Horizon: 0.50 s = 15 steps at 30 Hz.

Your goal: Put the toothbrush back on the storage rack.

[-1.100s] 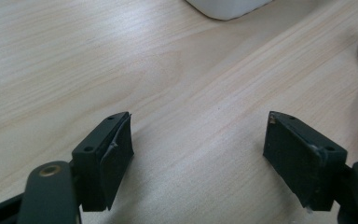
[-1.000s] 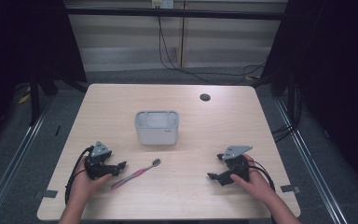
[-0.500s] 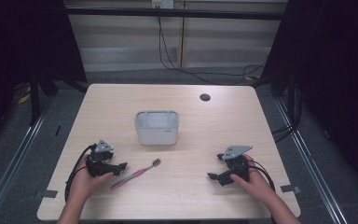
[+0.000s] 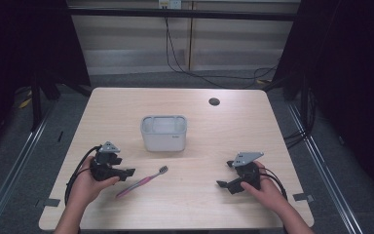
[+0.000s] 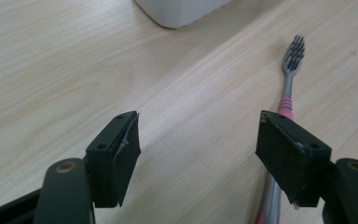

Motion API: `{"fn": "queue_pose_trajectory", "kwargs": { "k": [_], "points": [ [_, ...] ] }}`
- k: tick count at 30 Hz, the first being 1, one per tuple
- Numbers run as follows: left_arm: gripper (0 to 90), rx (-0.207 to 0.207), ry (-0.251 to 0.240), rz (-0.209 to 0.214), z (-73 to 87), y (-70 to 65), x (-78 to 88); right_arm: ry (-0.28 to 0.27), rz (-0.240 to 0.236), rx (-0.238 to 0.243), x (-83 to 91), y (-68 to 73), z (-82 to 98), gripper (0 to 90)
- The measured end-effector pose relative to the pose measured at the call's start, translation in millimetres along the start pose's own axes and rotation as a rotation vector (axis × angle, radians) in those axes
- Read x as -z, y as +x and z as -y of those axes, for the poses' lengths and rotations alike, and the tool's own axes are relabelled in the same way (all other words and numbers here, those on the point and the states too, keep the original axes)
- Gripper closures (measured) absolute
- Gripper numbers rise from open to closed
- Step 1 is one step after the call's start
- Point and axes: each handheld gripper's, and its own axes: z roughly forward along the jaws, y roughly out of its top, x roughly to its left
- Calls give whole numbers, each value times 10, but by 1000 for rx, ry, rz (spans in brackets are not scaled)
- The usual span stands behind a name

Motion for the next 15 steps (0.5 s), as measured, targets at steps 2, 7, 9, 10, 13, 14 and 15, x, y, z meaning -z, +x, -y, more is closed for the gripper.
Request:
{"fn": "queue_pose_trajectory", "kwargs": {
  "k": [2,7,9,10,13,14,15],
  "points": [
    [315,-1,14,10,-18,-26,-18,0,0,0,0,0,0,125],
    [354,-33,53,31,-96,-96,-36,0,0,0,0,0,0,124],
    [360,-54,65,30,-132,-122,-40,0,0,0,0,0,0,124],
    [362,-57,68,30,-147,-137,-44,0,0,0,0,-1,0,124],
    [375,-70,79,33,-187,-174,-57,0,0,0,0,0,0,124],
    [380,-79,86,35,-201,-182,-62,0,0,0,0,0,0,124],
    [395,-80,88,39,-209,-195,-74,0,0,0,0,0,0,125]
  ]
}}
